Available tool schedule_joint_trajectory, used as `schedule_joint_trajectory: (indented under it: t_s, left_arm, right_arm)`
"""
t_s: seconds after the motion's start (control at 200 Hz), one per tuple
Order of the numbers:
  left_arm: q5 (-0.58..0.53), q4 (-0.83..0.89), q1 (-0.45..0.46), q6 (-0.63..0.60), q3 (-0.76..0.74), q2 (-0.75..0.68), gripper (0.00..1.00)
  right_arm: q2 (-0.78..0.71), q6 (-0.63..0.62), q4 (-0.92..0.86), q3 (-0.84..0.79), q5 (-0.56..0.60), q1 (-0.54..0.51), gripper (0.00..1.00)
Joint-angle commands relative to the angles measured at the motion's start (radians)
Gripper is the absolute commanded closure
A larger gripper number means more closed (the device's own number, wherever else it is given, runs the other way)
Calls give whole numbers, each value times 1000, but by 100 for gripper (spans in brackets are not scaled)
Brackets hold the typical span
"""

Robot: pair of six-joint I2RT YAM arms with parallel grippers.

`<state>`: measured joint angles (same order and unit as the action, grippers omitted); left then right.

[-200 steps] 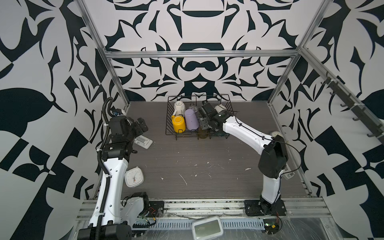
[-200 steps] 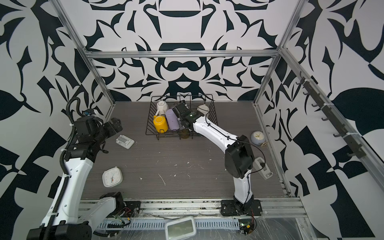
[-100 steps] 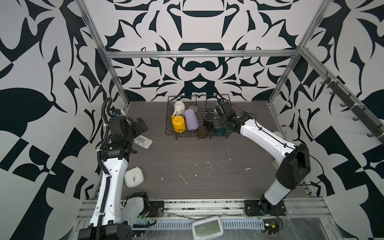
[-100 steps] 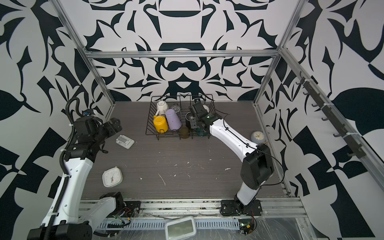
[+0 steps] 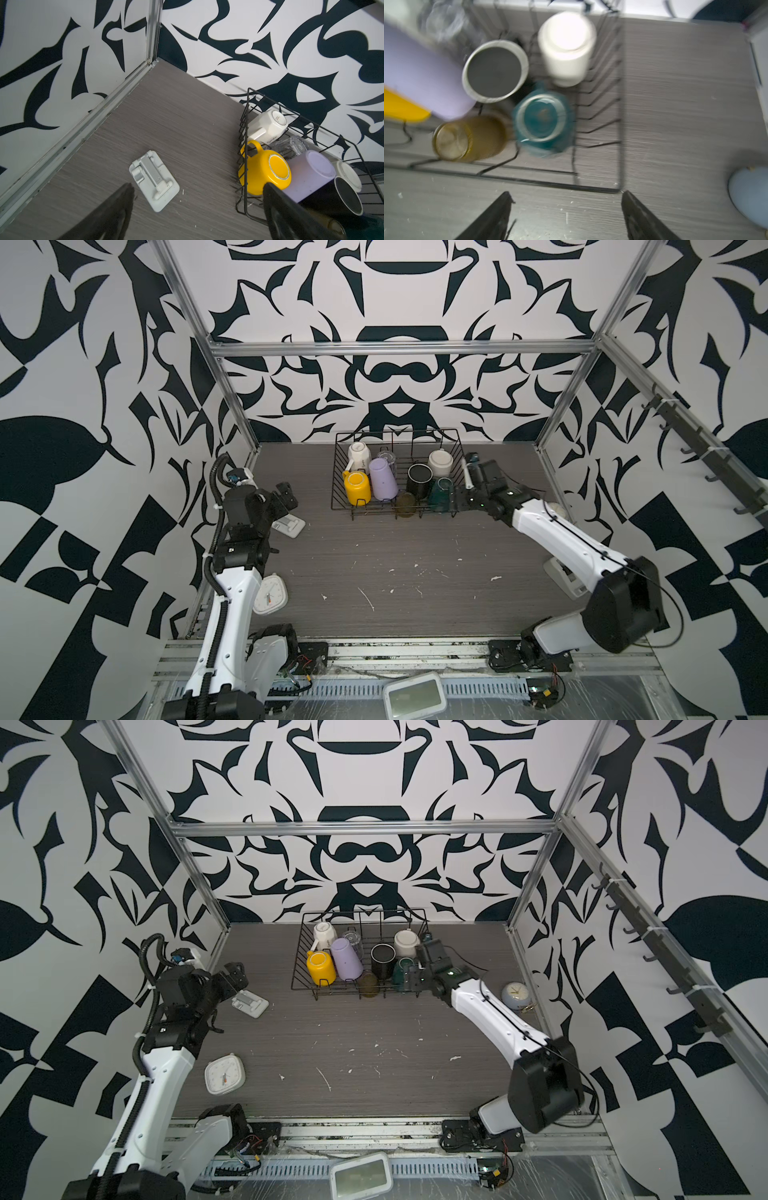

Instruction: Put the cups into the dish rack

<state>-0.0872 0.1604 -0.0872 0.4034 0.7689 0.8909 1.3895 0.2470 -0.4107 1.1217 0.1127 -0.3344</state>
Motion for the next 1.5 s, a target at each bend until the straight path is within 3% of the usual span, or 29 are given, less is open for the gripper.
schedule_joint_trajectory:
  t_s: [0.0, 0.15, 0.215, 0.31, 0.405, 0.485, 0.59, 0.745, 0.91, 1.05, 1.11, 1.245, 1.315, 1.42, 1.495]
  left_arm:
    - [-84, -241, 41, -3, -79, -6, 1]
    - [-351, -332, 124, -88, -175, 50, 1]
    - [-363, -491, 135, -95, -260, 67, 1]
    - [-445, -517, 145, -161, -311, 79, 1]
    - [-512, -657, 145, -204, -394, 117, 1]
    - [-511, -731, 145, -212, -421, 167, 1]
    - [-504, -844, 144, -239, -449, 257, 1]
    - [-462, -1156, 148, -307, -517, 472, 1]
    - [-420, -1373, 150, -345, -531, 640, 1]
    - [-385, -1261, 156, -348, -493, 625, 1]
    - [-394, -1277, 156, -350, -487, 641, 1]
    - [-356, -1259, 155, -345, -489, 660, 1]
    - [-369, -1356, 150, -372, -480, 726, 1]
    - [-359, -1200, 149, -341, -453, 671, 1]
    - [-375, -1266, 145, -352, -453, 702, 1]
  right_arm:
    - [-74, -5, 140, -75, -129, 115, 1]
    - [-95, -31, 276, -210, -72, 193, 1]
    - [-91, -31, 386, -288, -59, 212, 1]
    - [-92, -41, 509, -372, -22, 218, 1]
    - [-101, -77, 674, -476, 45, 219, 1]
    - [-95, -106, 781, -538, 109, 221, 1]
    - [-73, -129, 855, -579, 110, 222, 1]
    - [-62, -174, 957, -623, 110, 225, 0]
    - [-65, -226, 959, -642, 100, 230, 0]
    - [-47, -244, 1144, -768, 90, 231, 0]
    - [-5, -266, 1296, -830, 26, 231, 0]
    - [112, -287, 1444, -859, -11, 231, 0]
    - [191, -294, 1599, -885, -26, 229, 0]
    - [150, -288, 1514, -882, -15, 230, 0]
    - [166, -271, 1522, -872, 11, 230, 0]
